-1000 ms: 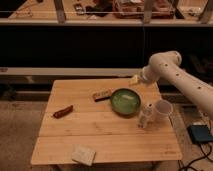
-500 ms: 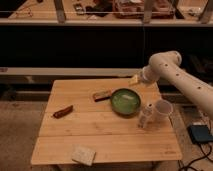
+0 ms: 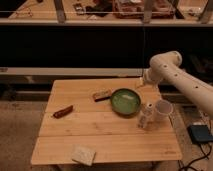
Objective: Drag the ceramic bowl in a circle
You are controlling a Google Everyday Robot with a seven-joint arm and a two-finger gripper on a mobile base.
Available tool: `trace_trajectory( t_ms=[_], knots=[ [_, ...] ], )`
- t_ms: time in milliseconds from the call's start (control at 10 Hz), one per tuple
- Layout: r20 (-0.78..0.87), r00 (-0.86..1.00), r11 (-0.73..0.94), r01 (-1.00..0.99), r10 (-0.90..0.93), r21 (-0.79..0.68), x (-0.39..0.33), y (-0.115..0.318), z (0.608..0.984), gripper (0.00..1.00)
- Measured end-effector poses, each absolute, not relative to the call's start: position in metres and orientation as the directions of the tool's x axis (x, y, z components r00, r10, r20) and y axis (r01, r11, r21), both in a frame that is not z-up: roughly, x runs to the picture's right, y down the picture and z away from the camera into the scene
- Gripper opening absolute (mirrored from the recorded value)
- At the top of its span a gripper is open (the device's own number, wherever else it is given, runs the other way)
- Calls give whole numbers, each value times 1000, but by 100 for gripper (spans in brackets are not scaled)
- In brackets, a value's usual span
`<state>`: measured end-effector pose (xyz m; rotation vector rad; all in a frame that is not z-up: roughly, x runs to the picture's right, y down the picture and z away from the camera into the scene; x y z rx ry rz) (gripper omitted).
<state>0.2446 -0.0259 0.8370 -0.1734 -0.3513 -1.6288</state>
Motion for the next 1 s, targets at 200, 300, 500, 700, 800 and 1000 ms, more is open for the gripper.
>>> trace_trajectory(
  t_ms=[200,300,500,700,800,1000],
  knots=[
    [326,-111,-47,979,-939,199,235,-25,844,65],
    [326,-115,-47,977,-938,209,233,-25,845,65],
    [326,-116,-48,977,-938,210,231,-25,845,65],
    [326,-116,-48,977,-938,208,233,-25,845,65],
    [325,-122,-53,975,-938,213,232,-23,848,65],
    [316,-143,-58,963,-938,265,223,-13,861,65]
  ],
)
